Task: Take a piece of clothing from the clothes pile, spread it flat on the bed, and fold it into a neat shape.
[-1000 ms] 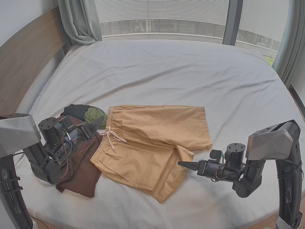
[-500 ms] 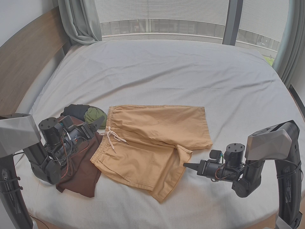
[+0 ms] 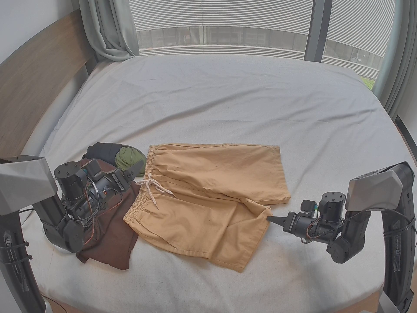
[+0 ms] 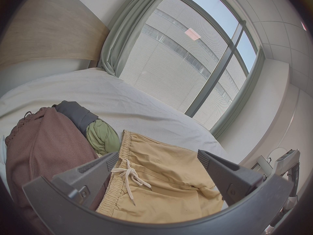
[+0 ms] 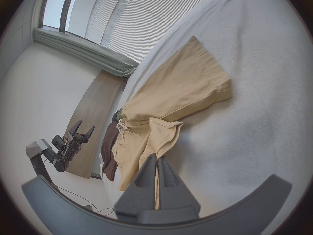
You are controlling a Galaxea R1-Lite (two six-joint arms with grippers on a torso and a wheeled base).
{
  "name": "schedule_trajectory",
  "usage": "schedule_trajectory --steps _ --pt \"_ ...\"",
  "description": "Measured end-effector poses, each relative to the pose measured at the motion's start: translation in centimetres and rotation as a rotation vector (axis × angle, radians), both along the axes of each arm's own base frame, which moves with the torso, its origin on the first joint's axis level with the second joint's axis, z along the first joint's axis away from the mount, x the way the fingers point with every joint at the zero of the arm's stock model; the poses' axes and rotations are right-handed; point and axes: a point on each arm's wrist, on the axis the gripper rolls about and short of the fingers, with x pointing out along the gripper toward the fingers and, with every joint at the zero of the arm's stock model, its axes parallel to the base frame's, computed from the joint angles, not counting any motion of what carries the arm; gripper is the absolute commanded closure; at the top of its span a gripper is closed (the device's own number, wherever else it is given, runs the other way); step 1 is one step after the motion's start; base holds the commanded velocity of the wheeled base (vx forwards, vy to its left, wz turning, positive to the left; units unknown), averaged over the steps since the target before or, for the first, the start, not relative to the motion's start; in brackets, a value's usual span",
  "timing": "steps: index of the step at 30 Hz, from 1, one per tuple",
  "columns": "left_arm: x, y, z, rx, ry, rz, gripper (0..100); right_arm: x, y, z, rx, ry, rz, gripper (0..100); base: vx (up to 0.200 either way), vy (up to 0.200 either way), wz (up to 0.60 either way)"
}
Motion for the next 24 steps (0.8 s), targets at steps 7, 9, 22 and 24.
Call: schedule_trajectory --steps 7,9,22,24 --pt "0.0 0.0 0.0 0.0 0.001 0.001 0 0.1 -1.6 -0.7 -0.037 0.082 -0.039 100 0.0 0.0 0.0" --pt "0.0 0.0 0.0 0.0 0.002 0.001 0 0.2 -2.1 -0.9 -0.055 0.088 -0.046 100 0.0 0.0 0.0" --pt "0.0 0.0 -0.1 0.0 0.006 -0.001 0 1.1 -4.5 -1.0 -0.077 0.11 -0.11 100 0.0 0.0 0.0" --pt "0.0 0.0 -0.2 0.001 0.007 -0.001 0 1.1 -4.7 -1.2 -0.088 0.119 -0.11 100 0.0 0.0 0.0"
